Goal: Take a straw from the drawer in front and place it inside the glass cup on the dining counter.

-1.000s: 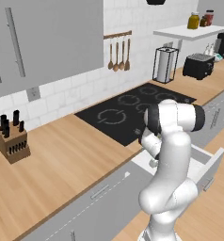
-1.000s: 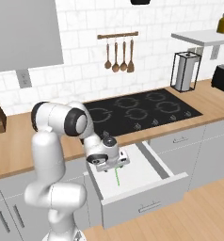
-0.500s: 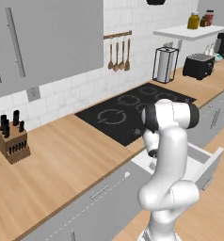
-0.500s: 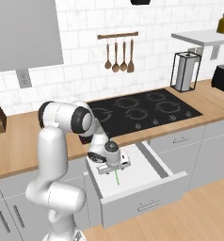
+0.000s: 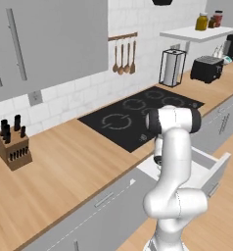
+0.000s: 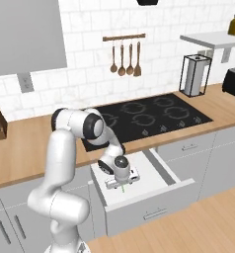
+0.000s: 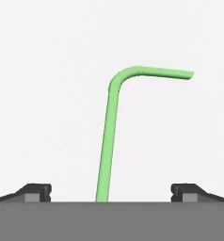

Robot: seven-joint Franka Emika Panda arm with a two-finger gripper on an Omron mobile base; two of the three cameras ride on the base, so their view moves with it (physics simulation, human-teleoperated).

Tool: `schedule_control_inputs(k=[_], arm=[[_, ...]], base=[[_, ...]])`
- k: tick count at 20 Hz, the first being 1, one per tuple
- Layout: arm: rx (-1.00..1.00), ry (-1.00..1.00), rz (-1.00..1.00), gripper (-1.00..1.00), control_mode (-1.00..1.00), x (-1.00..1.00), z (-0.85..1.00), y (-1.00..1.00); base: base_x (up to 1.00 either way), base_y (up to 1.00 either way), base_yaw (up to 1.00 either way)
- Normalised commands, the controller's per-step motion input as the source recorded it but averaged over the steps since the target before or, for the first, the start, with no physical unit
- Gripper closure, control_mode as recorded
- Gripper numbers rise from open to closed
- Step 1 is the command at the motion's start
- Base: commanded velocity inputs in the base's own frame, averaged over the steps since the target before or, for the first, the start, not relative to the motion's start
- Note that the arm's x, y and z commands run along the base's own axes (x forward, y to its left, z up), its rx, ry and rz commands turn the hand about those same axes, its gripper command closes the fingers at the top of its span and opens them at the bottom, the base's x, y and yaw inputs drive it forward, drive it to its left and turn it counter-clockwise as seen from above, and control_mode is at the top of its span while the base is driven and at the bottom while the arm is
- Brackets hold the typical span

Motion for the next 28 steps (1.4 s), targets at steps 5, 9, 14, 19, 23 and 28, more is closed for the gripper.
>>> schedule_control_inputs(k=[5,9,14,19,23,28], arm=[[-0.06,0.0,0.0,-1.0,-1.0,-0.2,-0.81,-0.02],[-0.02,0.0,0.0,1.0,-1.0,-0.5,-0.84,-0.29],[0.0,0.0,0.0,1.0,-1.0,-0.85,-0.98,-0.87],[-0.03,0.01,0.0,1.0,-1.0,-0.95,-1.0,-0.99],[-0.13,0.06,0.0,1.0,-1.0,-0.92,-1.0,-0.88],[-0.25,0.09,-0.01,1.0,-1.0,-0.99,-1.0,-0.66]], base=[[0.0,0.0,0.0],[0.0,0.0,0.0],[0.0,0.0,0.0],[0.0,0.0,0.0],[0.0,0.0,0.0],[0.0,0.0,0.0]])
